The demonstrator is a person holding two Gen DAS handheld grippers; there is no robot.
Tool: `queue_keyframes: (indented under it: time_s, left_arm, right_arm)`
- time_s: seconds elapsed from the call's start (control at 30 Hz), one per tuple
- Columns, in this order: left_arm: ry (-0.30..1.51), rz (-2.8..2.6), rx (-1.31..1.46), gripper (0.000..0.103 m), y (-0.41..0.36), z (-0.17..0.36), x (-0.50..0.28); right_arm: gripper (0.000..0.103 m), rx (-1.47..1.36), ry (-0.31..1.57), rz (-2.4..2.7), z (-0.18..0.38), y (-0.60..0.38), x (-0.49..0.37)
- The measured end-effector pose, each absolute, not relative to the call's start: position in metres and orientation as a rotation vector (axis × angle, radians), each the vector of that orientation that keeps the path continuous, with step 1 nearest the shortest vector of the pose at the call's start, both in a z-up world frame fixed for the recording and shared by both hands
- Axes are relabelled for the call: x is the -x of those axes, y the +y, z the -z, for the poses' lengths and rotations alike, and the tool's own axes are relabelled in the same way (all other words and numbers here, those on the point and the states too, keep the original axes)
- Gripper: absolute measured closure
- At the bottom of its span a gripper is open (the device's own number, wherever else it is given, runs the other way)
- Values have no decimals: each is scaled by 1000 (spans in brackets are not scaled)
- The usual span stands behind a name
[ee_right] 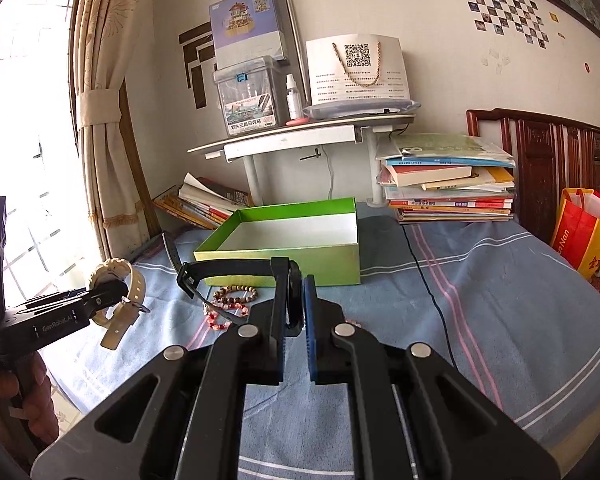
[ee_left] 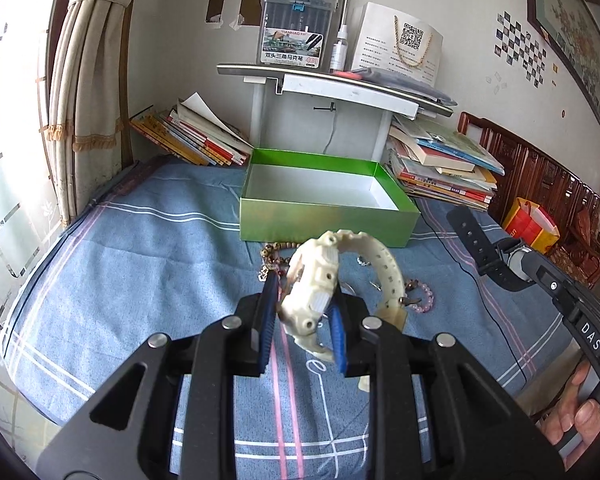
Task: Organize jewelry
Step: 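Lift the white watch with the left tool while the right tool lifts the black watch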
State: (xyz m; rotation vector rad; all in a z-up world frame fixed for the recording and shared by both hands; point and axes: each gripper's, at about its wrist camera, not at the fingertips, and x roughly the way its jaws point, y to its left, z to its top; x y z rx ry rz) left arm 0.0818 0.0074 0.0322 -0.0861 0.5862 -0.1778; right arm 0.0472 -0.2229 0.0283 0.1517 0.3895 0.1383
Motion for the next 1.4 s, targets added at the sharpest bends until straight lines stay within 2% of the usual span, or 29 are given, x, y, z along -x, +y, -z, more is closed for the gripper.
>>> queue_keyframes:
  time_s: [1.4]
  left_arm:
    - [605,201,94,79,-1,-26,-101]
  right_arm:
    - [94,-152,419,-121,-22,-228,-67]
